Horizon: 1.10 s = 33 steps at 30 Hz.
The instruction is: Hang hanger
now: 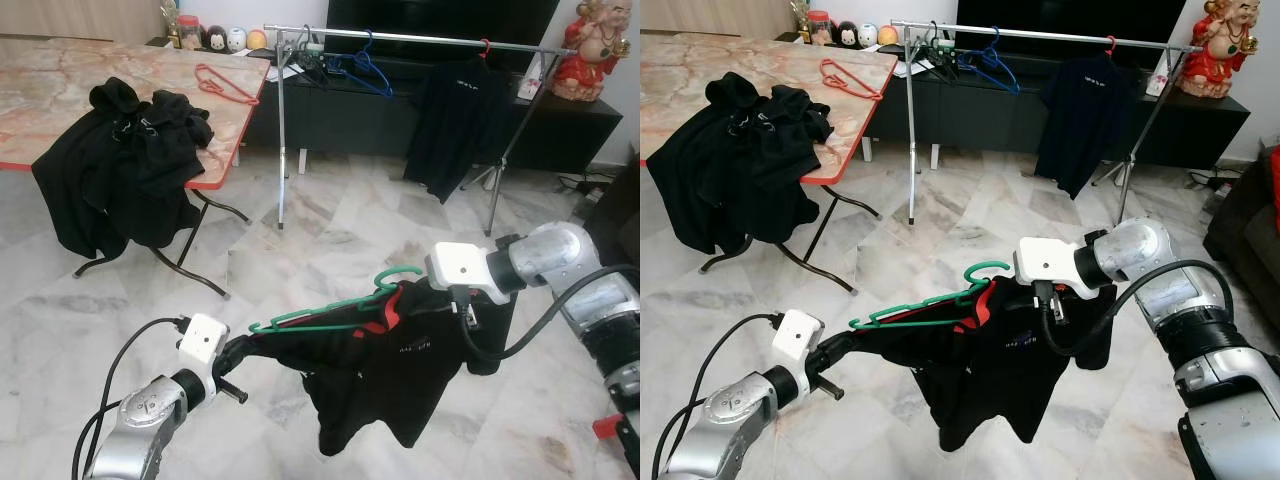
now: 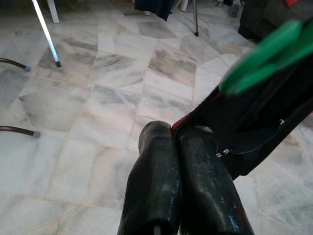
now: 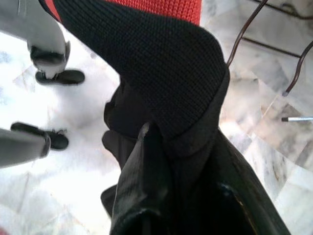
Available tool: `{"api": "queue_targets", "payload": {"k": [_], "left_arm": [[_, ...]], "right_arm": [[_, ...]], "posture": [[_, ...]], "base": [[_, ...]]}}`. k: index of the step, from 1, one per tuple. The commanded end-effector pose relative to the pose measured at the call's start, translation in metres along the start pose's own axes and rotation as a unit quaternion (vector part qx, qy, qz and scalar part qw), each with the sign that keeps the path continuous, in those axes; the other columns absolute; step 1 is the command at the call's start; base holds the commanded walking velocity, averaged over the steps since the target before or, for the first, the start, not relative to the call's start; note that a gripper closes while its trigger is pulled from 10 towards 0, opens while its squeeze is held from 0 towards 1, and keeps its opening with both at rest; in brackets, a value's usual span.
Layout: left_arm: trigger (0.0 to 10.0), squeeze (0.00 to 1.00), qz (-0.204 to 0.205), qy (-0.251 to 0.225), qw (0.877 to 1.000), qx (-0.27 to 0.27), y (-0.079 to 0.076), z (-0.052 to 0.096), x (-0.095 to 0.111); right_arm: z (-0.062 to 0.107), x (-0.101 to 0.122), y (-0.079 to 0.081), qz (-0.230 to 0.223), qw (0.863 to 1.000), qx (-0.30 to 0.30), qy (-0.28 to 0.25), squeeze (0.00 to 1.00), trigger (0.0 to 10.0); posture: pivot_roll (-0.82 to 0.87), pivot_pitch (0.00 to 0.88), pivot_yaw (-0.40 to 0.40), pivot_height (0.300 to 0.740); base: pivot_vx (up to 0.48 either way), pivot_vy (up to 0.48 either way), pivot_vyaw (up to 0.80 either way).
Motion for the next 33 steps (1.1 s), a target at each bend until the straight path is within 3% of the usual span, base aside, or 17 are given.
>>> {"api": "queue_targets", "payload": {"k": [1, 9, 14, 19, 21, 23, 26, 33], "left_arm": [[0.0, 0.00, 0.014, 0.097, 0.992, 0.075, 0.029, 0.025, -0.050], [0.0, 0.00, 0.007, 0.098, 0.991, 0.086, 0.036, 0.025, -0.049], [0.0, 0.00, -0.003, 0.095, 0.992, 0.084, 0.037, 0.025, -0.046], [0.0, 0.00, -0.007, 0.095, 0.992, 0.084, 0.039, 0.025, -0.046], [0.0, 0.00, -0.013, 0.094, 0.992, 0.080, 0.039, 0.026, -0.044], [0.0, 0.00, -0.017, 0.090, 0.993, 0.075, 0.039, 0.025, -0.040], [0.0, 0.00, -0.028, 0.091, 0.994, 0.061, 0.036, 0.024, -0.038], [0.0, 0.00, -0.033, 0.099, 0.993, 0.052, 0.031, 0.023, -0.042]], "right_arm": [[0.046, -0.031, -0.016, -0.010, 0.995, -0.058, 0.085, 0.00, 0.0], [0.043, -0.038, -0.014, 0.001, 0.993, -0.043, 0.110, 0.00, 0.0], [0.046, -0.066, -0.016, 0.045, 0.972, -0.056, 0.224, 0.00, 0.0], [0.042, -0.060, -0.019, 0.061, 0.971, -0.063, 0.222, 0.00, 0.0], [0.044, -0.060, -0.027, 0.088, 0.962, -0.084, 0.245, 0.00, 0.0], [0.041, -0.058, -0.031, 0.101, 0.960, -0.095, 0.243, 0.00, 0.0], [0.031, -0.039, -0.034, 0.098, 0.971, -0.108, 0.188, 0.00, 0.0], [0.028, -0.031, -0.038, 0.092, 0.975, -0.121, 0.165, 0.00, 0.0]], "posture": [[-0.01, 0.011, -0.108, 0.716], [-0.01, 0.011, -0.108, 0.716], [-0.01, 0.023, -0.105, 0.716], [-0.01, 0.023, -0.105, 0.716], [0.00, 0.026, -0.106, 0.716], [0.00, 0.026, -0.106, 0.716], [0.00, 0.026, -0.106, 0.716], [0.00, 0.025, -0.106, 0.716]], "base": [[0.000, 0.000, 0.00], [0.000, 0.000, 0.00], [0.000, 0.000, 0.00], [0.000, 0.000, 0.00], [0.000, 0.000, 0.00], [0.000, 0.000, 0.00], [0.000, 0.000, 0.00], [0.000, 0.000, 0.00]]}}
Point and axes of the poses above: a point about 5 cm out from each wrist's last joint towards the gripper, its own z axis pointing back from the gripper into the wrist, its own x axis along the axis of the wrist's last joint, y = z × x, the point moved 6 cm from there along -z, pointing out of the wrist towards the gripper, and after that the axes turned 11 degrees about -z, right-handed, at the moved point
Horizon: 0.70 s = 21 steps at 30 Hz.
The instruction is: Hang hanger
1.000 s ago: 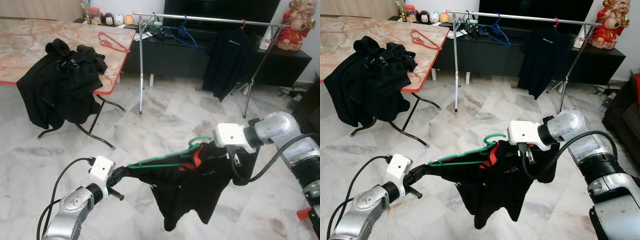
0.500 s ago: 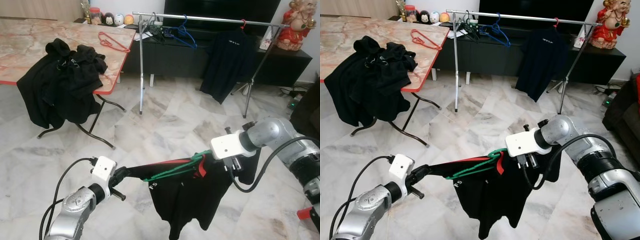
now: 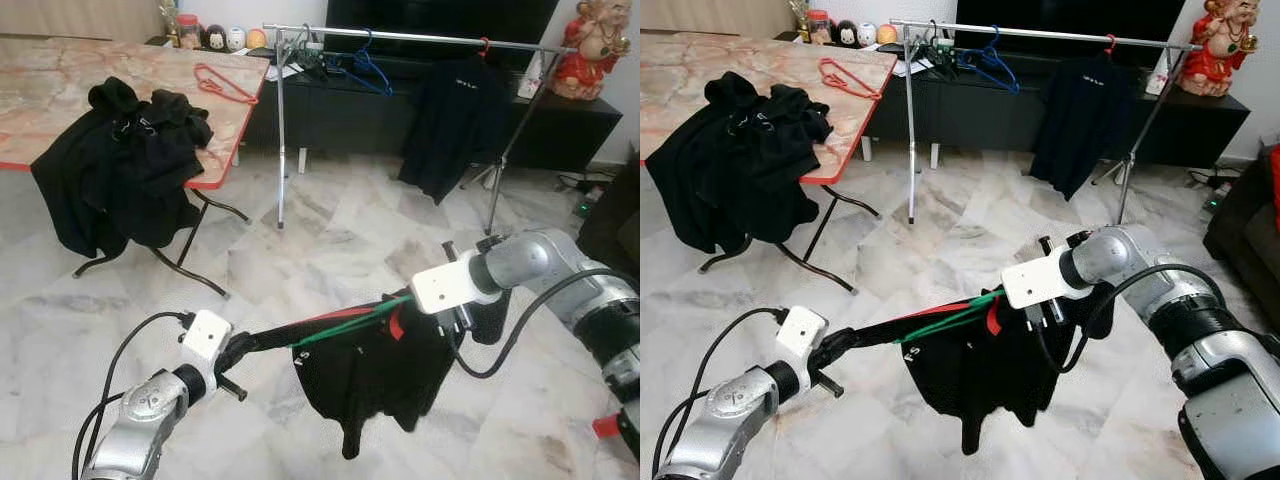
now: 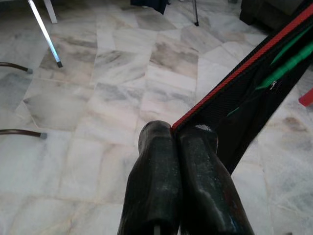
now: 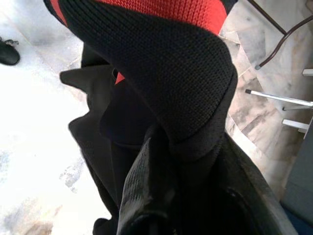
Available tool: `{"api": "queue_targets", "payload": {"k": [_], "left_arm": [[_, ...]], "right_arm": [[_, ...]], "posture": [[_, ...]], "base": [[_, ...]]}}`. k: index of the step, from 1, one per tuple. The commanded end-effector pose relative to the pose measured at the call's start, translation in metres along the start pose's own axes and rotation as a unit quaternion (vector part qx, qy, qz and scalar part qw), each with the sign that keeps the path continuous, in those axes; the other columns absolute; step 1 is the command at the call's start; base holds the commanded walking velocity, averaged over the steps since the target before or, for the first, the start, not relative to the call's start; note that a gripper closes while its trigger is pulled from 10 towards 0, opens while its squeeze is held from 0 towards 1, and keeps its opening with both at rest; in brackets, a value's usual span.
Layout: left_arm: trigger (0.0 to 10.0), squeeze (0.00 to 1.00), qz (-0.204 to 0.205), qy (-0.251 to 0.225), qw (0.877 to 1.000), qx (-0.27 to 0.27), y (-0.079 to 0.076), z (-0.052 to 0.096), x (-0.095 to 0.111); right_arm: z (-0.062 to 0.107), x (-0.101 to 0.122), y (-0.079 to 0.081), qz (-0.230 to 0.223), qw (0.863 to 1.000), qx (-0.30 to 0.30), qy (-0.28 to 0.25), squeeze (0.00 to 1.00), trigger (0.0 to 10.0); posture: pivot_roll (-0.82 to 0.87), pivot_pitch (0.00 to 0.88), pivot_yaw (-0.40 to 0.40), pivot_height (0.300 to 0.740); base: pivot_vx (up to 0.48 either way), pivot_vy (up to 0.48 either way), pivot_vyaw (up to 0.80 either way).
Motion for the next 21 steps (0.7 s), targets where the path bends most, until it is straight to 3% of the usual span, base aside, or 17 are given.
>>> {"api": "queue_targets", "payload": {"k": [1, 3, 10, 21], "left_arm": [[0.0, 0.00, 0.001, 0.092, 0.994, 0.054, 0.026, 0.025, -0.045], [0.0, 0.00, 0.000, 0.094, 0.994, 0.050, 0.024, 0.025, -0.046], [0.0, 0.00, -0.012, 0.105, 0.993, 0.044, 0.023, 0.026, -0.050], [0.0, 0.00, -0.033, 0.135, 0.990, 0.032, 0.021, 0.030, -0.061]], "right_arm": [[0.030, -0.027, -0.015, -0.062, 0.997, -0.039, 0.026, 0.00, 0.0], [0.028, -0.023, -0.013, -0.066, 0.997, -0.032, 0.012, 0.00, 0.0], [0.028, -0.033, -0.012, -0.055, 0.997, -0.034, 0.043, 0.00, 0.0], [0.034, -0.038, -0.021, -0.043, 0.994, -0.070, 0.067, 0.00, 0.0]], "posture": [[0.00, 0.025, -0.106, 0.716], [0.00, 0.025, -0.106, 0.716], [0.00, 0.027, -0.106, 0.716], [-0.01, 0.029, -0.102, 0.716]], "base": [[0.000, 0.000, 0.00], [0.000, 0.000, 0.00], [0.000, 0.000, 0.00], [0.000, 0.000, 0.00]]}}
Point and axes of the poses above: a point about 5 cm out from each wrist's last joint towards the gripper, its own z axis pointing back from the gripper into the wrist, its own x axis along the axis of the wrist's last joint, y = z × x, the point moved 6 cm from there along -z, pointing out of the wrist towards the gripper, and after that the axes turned 11 degrees about -z, right-handed, at the moved point
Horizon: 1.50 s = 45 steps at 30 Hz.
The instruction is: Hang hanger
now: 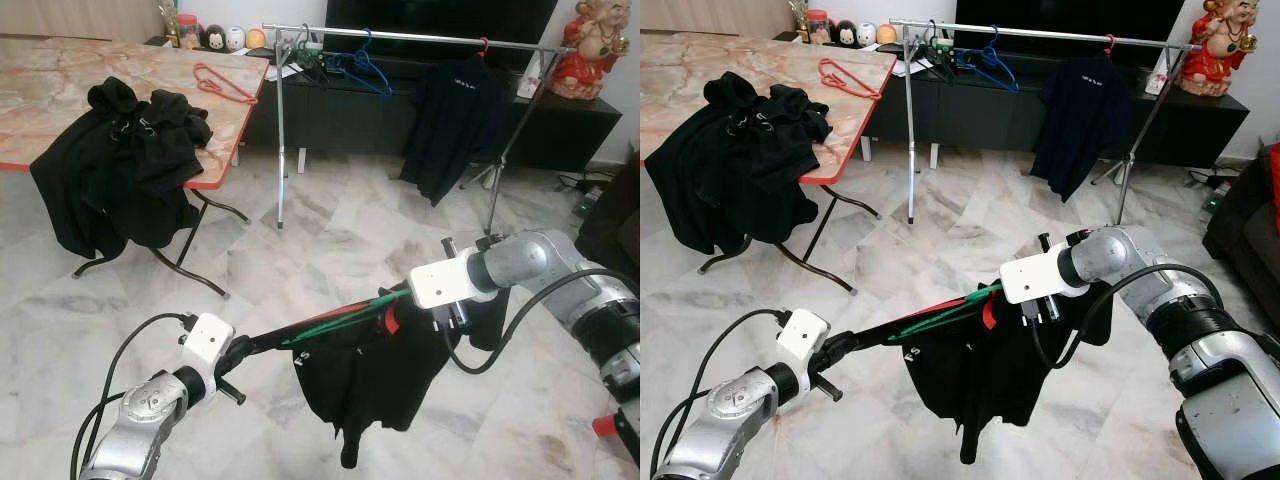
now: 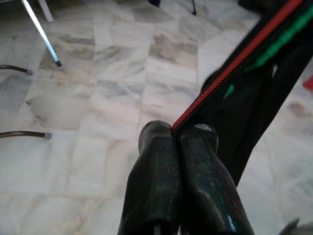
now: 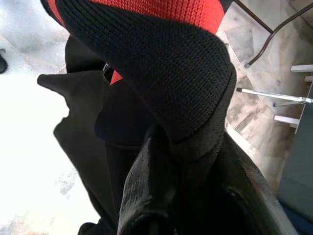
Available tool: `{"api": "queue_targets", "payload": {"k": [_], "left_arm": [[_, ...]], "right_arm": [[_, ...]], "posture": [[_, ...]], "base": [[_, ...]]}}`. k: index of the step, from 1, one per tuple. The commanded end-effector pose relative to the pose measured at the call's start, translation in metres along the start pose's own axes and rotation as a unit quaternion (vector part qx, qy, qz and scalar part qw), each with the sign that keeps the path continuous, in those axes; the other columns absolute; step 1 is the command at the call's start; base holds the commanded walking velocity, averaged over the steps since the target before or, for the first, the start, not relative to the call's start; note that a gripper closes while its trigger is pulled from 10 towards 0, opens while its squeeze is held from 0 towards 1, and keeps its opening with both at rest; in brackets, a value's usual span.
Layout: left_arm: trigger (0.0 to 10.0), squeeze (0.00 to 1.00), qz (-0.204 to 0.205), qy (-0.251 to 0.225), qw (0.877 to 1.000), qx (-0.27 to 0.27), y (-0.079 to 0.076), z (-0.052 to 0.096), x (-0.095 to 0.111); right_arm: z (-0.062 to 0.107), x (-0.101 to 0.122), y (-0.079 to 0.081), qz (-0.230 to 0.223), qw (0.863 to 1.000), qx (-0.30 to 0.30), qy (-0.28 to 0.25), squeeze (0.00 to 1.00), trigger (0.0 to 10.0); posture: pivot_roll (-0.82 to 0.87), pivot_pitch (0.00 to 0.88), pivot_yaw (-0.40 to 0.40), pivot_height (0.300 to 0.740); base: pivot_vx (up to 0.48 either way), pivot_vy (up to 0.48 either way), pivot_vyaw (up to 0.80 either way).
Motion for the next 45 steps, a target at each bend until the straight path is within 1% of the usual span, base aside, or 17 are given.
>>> {"api": "queue_targets", "payload": {"k": [1, 3, 8, 12, 17, 20, 23, 26, 32, 34, 36, 37, 38, 39, 42, 43, 45], "left_arm": [[0.0, 0.00, 0.000, 0.121, 0.992, 0.041, 0.020, 0.028, -0.060], [0.0, 0.00, -0.002, 0.128, 0.991, 0.036, 0.018, 0.029, -0.063], [0.0, 0.00, -0.024, 0.154, 0.988, 0.009, 0.010, 0.034, -0.072], [0.0, 0.00, -0.043, 0.185, 0.981, -0.043, -0.006, 0.041, -0.084], [0.0, 0.00, -0.056, 0.191, 0.978, -0.068, -0.012, 0.043, -0.086], [0.0, 0.00, -0.068, 0.193, 0.975, -0.087, -0.016, 0.045, -0.086], [0.0, 0.00, -0.076, 0.196, 0.972, -0.102, -0.019, 0.047, -0.086], [0.0, 0.00, -0.086, 0.200, 0.970, -0.110, -0.020, 0.049, -0.087], [0.0, 0.00, -0.081, 0.198, 0.971, -0.106, -0.016, 0.052, -0.083], [0.0, 0.00, -0.060, 0.173, 0.980, -0.084, -0.005, 0.050, -0.070], [0.0, 0.00, -0.058, 0.162, 0.982, -0.075, 0.001, 0.051, -0.063], [0.0, 0.00, -0.058, 0.162, 0.982, -0.075, 0.001, 0.051, -0.063], [0.0, 0.00, -0.056, 0.153, 0.984, -0.066, 0.007, 0.051, -0.057], [0.0, 0.00, -0.056, 0.153, 0.984, -0.066, 0.007, 0.051, -0.057], [0.0, 0.00, -0.051, 0.135, 0.988, -0.063, 0.016, 0.054, -0.043], [0.0, 0.00, -0.048, 0.124, 0.989, -0.062, 0.020, 0.054, -0.035], [0.0, 0.00, -0.041, 0.107, 0.992, -0.050, 0.026, 0.052, -0.025]], "right_arm": [[0.035, -0.038, -0.019, -0.032, 0.996, -0.048, 0.072, 0.00, 0.0], [0.038, -0.039, -0.022, -0.032, 0.995, -0.056, 0.074, 0.00, 0.0], [0.044, -0.046, -0.029, -0.015, 0.992, -0.077, 0.103, 0.00, 0.0], [0.043, -0.042, -0.030, -0.014, 0.992, -0.084, 0.094, 0.00, 0.0], [0.043, -0.041, -0.032, -0.006, 0.991, -0.090, 0.097, 0.00, 0.0], [0.043, -0.038, -0.036, -0.002, 0.991, -0.102, 0.092, 0.00, 0.0], [0.042, -0.034, -0.045, 0.003, 0.988, -0.128, 0.086, 0.00, 0.0], [0.042, -0.031, -0.048, 0.006, 0.987, -0.138, 0.082, 0.00, 0.0], [0.037, -0.033, -0.047, 0.032, 0.985, -0.139, 0.102, 0.00, 0.0], [0.028, -0.031, -0.033, 0.049, 0.988, -0.105, 0.104, 0.00, 0.0], [0.026, -0.032, -0.028, 0.060, 0.988, -0.094, 0.112, 0.00, 0.0], [0.026, -0.032, -0.028, 0.060, 0.988, -0.094, 0.112, 0.00, 0.0], [0.025, -0.033, -0.025, 0.072, 0.986, -0.086, 0.119, 0.00, 0.0], [0.025, -0.033, -0.025, 0.072, 0.986, -0.086, 0.119, 0.00, 0.0], [0.022, -0.028, -0.029, 0.086, 0.984, -0.102, 0.118, 0.00, 0.0], [0.019, -0.024, -0.030, 0.083, 0.984, -0.109, 0.113, 0.00, 0.0], [0.012, -0.014, -0.025, 0.069, 0.989, -0.101, 0.087, 0.00, 0.0]], "posture": [[-0.01, 0.029, -0.100, 0.716], [-0.01, 0.029, -0.100, 0.716], [-0.01, 0.029, -0.100, 0.716], [-0.01, 0.029, -0.100, 0.716], [-0.01, 0.025, -0.101, 0.716], [-0.01, 0.023, -0.101, 0.716], [-0.01, 0.023, -0.102, 0.716], [-0.01, 0.021, -0.102, 0.716], [-0.01, 0.021, -0.102, 0.716], [0.00, 0.022, -0.106, 0.716], [0.00, 0.022, -0.106, 0.716], [0.00, 0.022, -0.106, 0.716], [0.00, 0.022, -0.106, 0.716], [0.00, 0.022, -0.106, 0.716], [0.00, 0.022, -0.106, 0.716], [0.00, 0.024, -0.106, 0.716], [0.00, 0.022, -0.108, 0.716]], "base": [[0.000, 0.000, 0.00], [0.000, 0.000, 0.00], [0.000, 0.000, 0.00], [0.000, 0.000, 0.00], [0.000, 0.000, 0.00], [0.000, 0.000, 0.00], [0.000, 0.000, 0.00], [0.000, 0.000, 0.00], [0.000, 0.000, 0.00], [0.000, 0.000, 0.00], [0.000, 0.000, 0.00], [0.000, 0.000, 0.00], [0.000, 0.000, 0.00], [0.000, 0.000, 0.00], [0.000, 0.000, 0.00], [0.000, 0.000, 0.00], [0.000, 0.000, 0.00]]}}
Point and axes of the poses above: a point about 5 cm out from each wrist's last joint towards the gripper, its own z axis pointing back from the gripper into the wrist, its own x axis along the axis of the wrist's last joint, y = z × x, the point moved 6 cm from there along -z, pointing out of the wrist towards the gripper, and after that the axes turned 11 degrees about -z, right-handed, at the moved point
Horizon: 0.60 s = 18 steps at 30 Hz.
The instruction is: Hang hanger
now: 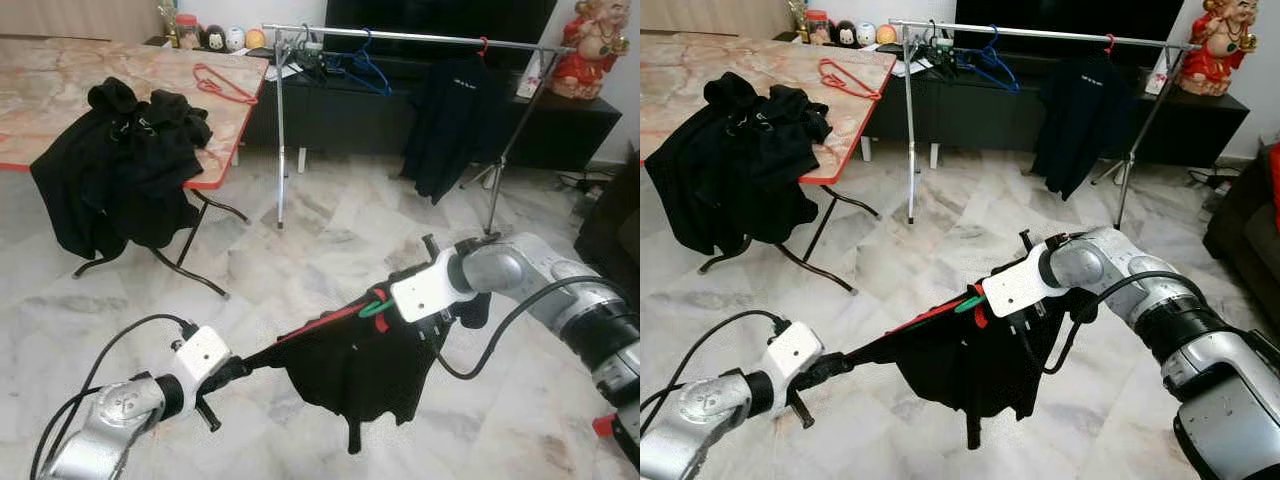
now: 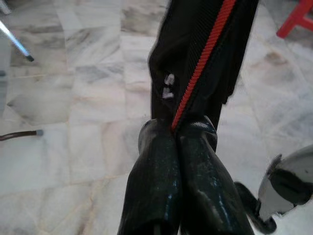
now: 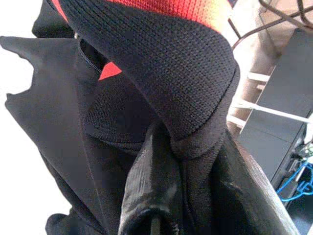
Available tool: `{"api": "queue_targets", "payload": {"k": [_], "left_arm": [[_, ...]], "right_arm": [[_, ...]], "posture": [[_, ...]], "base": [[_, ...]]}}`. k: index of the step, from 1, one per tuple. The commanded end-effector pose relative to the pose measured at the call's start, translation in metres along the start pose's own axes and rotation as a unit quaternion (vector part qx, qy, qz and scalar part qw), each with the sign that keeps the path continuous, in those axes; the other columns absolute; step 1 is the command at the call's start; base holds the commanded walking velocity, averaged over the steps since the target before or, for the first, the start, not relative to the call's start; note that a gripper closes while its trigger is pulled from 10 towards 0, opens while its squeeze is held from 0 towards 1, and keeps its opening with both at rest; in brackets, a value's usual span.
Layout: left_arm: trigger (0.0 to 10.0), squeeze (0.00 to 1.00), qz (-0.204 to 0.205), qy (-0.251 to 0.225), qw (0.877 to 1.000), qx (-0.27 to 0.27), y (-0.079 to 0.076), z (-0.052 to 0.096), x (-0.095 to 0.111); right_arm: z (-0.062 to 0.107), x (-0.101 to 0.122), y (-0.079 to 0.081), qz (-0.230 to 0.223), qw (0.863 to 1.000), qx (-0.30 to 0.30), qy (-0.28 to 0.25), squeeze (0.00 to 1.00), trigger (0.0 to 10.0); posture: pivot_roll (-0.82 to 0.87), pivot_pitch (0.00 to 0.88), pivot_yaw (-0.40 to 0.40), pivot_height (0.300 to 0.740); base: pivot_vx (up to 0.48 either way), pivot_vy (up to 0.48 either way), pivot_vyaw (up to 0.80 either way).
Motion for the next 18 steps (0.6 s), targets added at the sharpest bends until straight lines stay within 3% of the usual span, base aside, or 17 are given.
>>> {"api": "queue_targets", "payload": {"k": [1, 3, 6, 7, 11, 12, 16, 18], "left_arm": [[0.0, 0.00, 0.041, 0.058, 0.997, 0.038, 0.020, 0.019, -0.029], [0.0, 0.00, 0.044, 0.050, 0.997, 0.041, 0.022, 0.019, -0.025], [0.0, 0.00, 0.062, -0.001, 0.996, 0.062, 0.034, 0.017, 0.000], [0.0, 0.00, 0.069, -0.027, 0.995, 0.073, 0.039, 0.016, 0.013], [0.0, 0.00, 0.083, -0.060, 0.991, 0.080, 0.044, 0.015, 0.030], [0.0, 0.00, 0.093, -0.087, 0.988, 0.085, 0.047, 0.015, 0.043], [0.0, 0.00, 0.096, -0.154, 0.981, 0.074, 0.047, 0.019, 0.077], [0.0, 0.00, 0.087, -0.160, 0.982, 0.057, 0.042, 0.020, 0.083]], "right_arm": [[0.016, -0.030, -0.003, -0.052, 0.997, -0.016, 0.052, 0.00, 0.0], [0.014, -0.028, 0.000, -0.052, 0.997, -0.011, 0.049, 0.00, 0.0], [0.007, -0.013, 0.009, -0.042, 0.999, -0.001, 0.032, 0.00, 0.0], [0.004, -0.004, 0.011, -0.055, 0.998, -0.003, 0.016, 0.00, 0.0], [-0.003, 0.007, 0.014, -0.085, 0.996, -0.007, -0.003, 0.00, 0.0], [-0.007, 0.016, 0.016, -0.115, 0.993, -0.011, -0.019, 0.00, 0.0], [-0.013, 0.016, 0.023, -0.144, 0.989, -0.017, 0.001, 0.00, 0.0], [-0.013, 0.011, 0.025, -0.143, 0.989, -0.019, 0.019, 0.00, 0.0]], "posture": [[0.00, 0.022, -0.108, 0.716], [0.01, 0.022, -0.108, 0.716], [0.01, 0.021, -0.109, 0.716], [0.01, 0.021, -0.109, 0.716], [0.00, 0.020, -0.109, 0.716], [0.00, 0.020, -0.109, 0.716], [0.01, 0.018, -0.113, 0.716], [0.01, 0.018, -0.113, 0.716]], "base": [[0.000, 0.000, 0.00], [0.000, 0.000, 0.00], [0.000, 0.000, 0.00], [0.000, 0.000, 0.00], [0.000, 0.000, 0.00], [0.000, 0.000, 0.00], [0.000, 0.000, 0.00], [0.000, 0.000, 0.00]]}}
Point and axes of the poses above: a point about 5 cm out from each wrist's last joint towards the gripper, its own z axis pointing back from the gripper into the wrist, its own x axis along the axis of the wrist's last joint, y = z × x, the point moved 6 cm from there along -z, pointing out of the wrist towards the gripper, and after that the axes turned 11 degrees about -z, right-handed, at the moved point
